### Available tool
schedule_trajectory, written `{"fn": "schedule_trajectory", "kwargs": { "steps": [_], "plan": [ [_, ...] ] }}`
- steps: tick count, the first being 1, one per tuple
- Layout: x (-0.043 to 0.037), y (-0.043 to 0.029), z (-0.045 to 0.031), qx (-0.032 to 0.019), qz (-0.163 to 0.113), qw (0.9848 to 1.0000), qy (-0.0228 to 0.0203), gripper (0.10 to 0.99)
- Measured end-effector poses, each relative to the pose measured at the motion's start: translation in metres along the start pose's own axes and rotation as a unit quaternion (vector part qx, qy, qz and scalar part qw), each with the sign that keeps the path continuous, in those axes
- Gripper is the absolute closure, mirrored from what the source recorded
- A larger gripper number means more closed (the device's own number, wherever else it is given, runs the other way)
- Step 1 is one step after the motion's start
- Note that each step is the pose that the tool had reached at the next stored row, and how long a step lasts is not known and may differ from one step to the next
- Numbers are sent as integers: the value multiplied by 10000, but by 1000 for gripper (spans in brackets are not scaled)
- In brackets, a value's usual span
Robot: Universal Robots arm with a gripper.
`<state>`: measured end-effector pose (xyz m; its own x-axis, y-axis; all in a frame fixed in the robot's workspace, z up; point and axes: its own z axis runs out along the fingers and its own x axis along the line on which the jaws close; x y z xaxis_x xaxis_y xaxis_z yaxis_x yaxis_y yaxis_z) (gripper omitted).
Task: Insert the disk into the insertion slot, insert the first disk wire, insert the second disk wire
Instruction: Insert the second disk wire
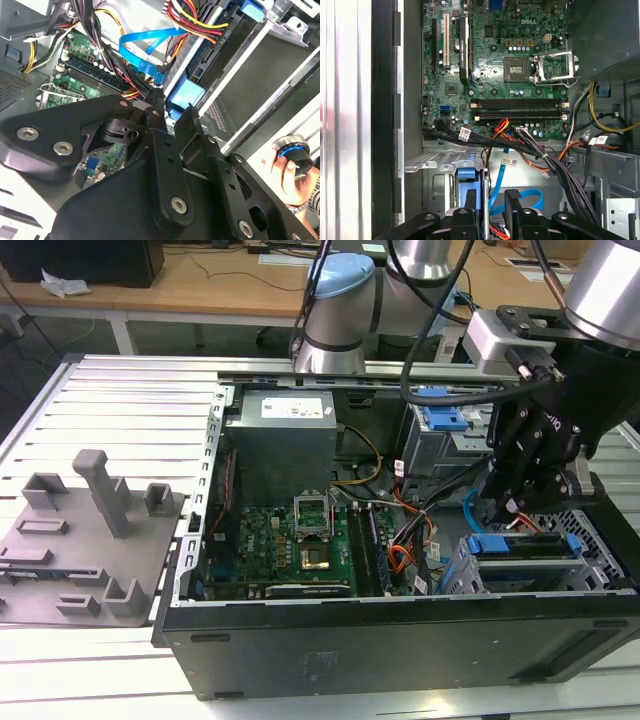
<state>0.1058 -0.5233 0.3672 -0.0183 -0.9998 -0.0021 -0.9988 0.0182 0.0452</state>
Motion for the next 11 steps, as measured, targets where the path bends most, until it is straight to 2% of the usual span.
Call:
{"fn": "schedule_trajectory", "kwargs": {
  "steps": [1, 4, 11],
  "plan": [
    [0, 0, 0, 0, -33, 10000, 2, 725],
    [-1, -2, 0, -1, -450, 9990, 21, 725],
    [-76, -44, -1, -1, -467, 9989, 32, 725]
  ]
}}
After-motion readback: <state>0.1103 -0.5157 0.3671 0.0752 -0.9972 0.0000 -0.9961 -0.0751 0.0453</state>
